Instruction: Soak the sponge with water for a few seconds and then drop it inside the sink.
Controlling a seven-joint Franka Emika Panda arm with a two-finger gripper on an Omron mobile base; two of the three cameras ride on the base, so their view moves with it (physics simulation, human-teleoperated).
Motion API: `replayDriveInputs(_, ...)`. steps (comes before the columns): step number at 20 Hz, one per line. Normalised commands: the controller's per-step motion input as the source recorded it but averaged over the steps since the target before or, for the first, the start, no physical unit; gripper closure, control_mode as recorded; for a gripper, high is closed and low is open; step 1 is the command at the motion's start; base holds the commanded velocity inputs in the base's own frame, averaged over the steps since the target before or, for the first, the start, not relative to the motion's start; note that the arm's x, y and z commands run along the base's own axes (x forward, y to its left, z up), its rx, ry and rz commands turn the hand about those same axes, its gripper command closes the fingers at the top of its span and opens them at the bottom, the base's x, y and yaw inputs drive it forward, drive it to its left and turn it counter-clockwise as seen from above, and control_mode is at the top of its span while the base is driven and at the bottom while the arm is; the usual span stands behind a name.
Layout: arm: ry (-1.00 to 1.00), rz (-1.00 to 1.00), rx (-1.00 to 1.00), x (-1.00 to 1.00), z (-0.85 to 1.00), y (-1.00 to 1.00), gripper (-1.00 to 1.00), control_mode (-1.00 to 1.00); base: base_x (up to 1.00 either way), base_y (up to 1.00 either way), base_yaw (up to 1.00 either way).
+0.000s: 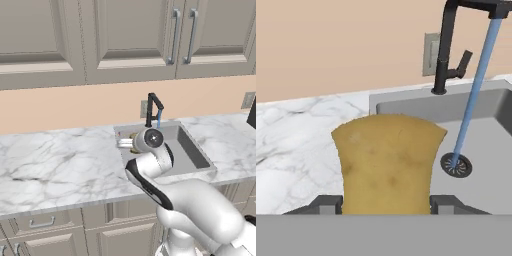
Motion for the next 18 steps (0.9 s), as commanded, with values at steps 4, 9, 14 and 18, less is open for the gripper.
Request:
replayDriveInputs(4, 0.0, -0.15, 0.0, -0.01, 0.0, -0.4, 1.0, -1.0, 0.0, 0.0, 0.0)
replayDriveInputs(9, 0.0, -0.21, 0.0, 0.0, 0.0, -0.38, 1.0, -1.0, 0.0, 0.0, 0.0)
replayDriveInputs(14, 0.0, -0.23, 0.0, 0.0, 0.0, -0.44, 1.0, -1.0, 0.0, 0.0, 0.0)
replayDriveInputs(18, 0.0, -0.15, 0.0, 0.0, -0.01, -0.39, 1.0, -1.0, 0.0, 0.0, 0.0)
